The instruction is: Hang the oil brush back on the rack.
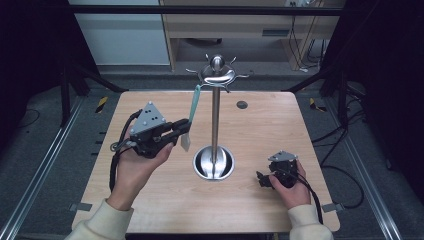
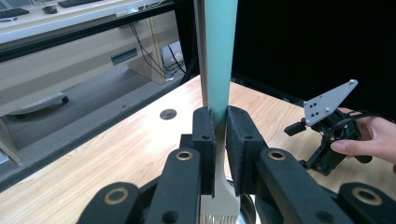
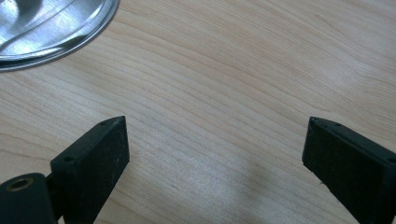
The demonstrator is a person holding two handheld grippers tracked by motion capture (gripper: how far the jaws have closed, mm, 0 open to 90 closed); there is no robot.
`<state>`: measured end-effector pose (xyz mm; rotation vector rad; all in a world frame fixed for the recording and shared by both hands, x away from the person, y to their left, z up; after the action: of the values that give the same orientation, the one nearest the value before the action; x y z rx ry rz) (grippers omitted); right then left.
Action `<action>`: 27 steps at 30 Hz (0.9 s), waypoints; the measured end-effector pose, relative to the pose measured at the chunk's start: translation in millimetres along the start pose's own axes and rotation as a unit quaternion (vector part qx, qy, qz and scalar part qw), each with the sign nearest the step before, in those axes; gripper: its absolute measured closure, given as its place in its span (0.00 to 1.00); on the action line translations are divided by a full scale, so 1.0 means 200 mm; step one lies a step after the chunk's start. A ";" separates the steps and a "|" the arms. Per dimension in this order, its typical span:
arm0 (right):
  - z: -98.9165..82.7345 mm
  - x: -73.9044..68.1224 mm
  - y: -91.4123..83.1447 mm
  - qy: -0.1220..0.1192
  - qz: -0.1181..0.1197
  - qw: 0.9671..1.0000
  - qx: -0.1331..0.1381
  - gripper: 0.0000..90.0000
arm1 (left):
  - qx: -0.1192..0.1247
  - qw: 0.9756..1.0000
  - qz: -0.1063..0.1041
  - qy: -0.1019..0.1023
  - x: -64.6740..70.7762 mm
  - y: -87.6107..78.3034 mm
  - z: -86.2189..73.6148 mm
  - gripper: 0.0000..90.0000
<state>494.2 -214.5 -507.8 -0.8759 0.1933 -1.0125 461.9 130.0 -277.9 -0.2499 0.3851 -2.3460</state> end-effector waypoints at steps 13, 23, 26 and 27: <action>0.00 0.00 0.00 0.001 0.001 1.000 0.001 0.09 | -0.005 1.000 -0.004 0.000 0.00 0.03 0.01 0.91; 0.00 0.00 0.00 0.000 0.001 1.000 0.003 0.09 | -0.009 1.000 -0.007 -0.003 -0.01 0.04 0.02 0.93; 0.00 0.00 0.00 0.000 0.001 1.000 0.003 0.09 | -0.010 1.000 -0.007 -0.004 -0.01 0.04 0.02 0.93; 0.00 0.00 0.00 0.000 0.000 1.000 0.002 0.09 | -0.009 1.000 -0.008 -0.005 -0.02 0.04 0.02 0.93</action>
<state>494.4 -215.1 -508.0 -0.8729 0.1921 -1.0119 470.9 125.2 -277.1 -0.2751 0.4012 -2.3564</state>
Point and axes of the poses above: each handheld gripper's, and its own axes: y roughly forward along the jaws, z roughly out of its top, x roughly to its right, the point moved 3 cm from there along y, roughly forward along the jaws, and after that the axes turned 10 degrees about -y, right-handed, at the moved point
